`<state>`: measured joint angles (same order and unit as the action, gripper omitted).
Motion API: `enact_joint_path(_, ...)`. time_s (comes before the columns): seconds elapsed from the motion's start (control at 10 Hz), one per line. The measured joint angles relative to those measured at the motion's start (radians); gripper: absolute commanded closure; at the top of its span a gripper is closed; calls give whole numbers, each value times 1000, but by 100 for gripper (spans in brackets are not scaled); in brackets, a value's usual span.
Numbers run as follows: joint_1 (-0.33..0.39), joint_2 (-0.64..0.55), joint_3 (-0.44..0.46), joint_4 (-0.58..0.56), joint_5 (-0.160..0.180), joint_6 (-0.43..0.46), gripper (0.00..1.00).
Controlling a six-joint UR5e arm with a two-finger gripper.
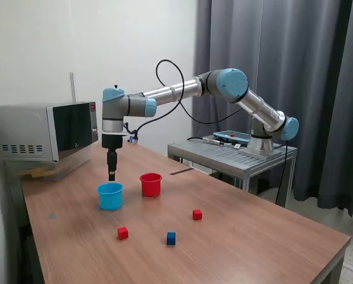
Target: Place red objects in the red bin, and blue objects in the blue bin.
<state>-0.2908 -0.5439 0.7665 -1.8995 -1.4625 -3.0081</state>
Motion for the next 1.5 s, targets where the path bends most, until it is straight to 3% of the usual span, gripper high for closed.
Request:
enact_joint_path(0.4,73,-85,40,2,0,8,0)
enact_joint_path(0.7,210,-206,180,4,-14,85,0)
enact_joint_path(1.1,380,-273,250,5,-35,368,0)
enact_joint_path(1.5,453,-285,316,4,-39,758,0)
